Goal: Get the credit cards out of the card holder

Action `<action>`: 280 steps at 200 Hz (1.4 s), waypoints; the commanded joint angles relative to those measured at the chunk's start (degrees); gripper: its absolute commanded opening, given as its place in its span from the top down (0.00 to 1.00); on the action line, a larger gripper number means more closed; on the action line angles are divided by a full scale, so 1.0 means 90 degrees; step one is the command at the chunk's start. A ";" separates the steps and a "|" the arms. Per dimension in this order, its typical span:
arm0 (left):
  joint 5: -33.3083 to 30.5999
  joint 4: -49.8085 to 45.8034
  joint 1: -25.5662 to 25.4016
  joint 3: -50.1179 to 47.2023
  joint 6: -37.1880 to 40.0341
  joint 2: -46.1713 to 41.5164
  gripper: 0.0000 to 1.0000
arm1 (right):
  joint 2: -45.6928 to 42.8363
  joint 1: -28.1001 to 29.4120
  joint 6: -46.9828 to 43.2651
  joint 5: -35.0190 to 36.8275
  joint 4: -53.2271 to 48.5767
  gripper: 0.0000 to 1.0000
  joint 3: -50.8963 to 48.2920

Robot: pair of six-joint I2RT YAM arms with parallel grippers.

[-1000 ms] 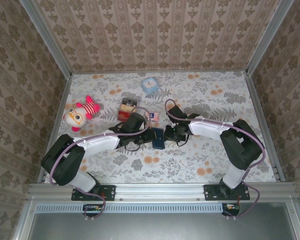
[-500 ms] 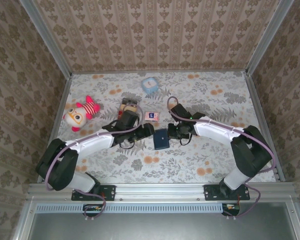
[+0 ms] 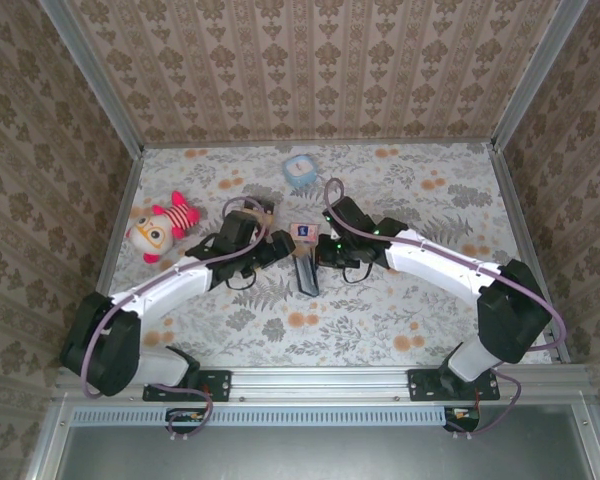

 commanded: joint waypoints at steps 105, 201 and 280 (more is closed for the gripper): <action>0.0031 0.0444 0.0059 -0.0391 0.0439 -0.0604 0.00 | 0.0175 -0.0231 0.0204 0.1205 -0.1247 0.94 0.0045; 0.1853 0.1640 -0.0122 -0.0335 0.0424 0.0474 0.21 | 0.0393 -0.0403 0.0437 0.2248 -0.1828 0.93 -0.0142; 0.1805 0.1341 -0.0556 0.0193 0.0604 0.1325 0.31 | 0.0527 -0.0462 0.0513 0.2350 -0.1791 0.93 -0.0324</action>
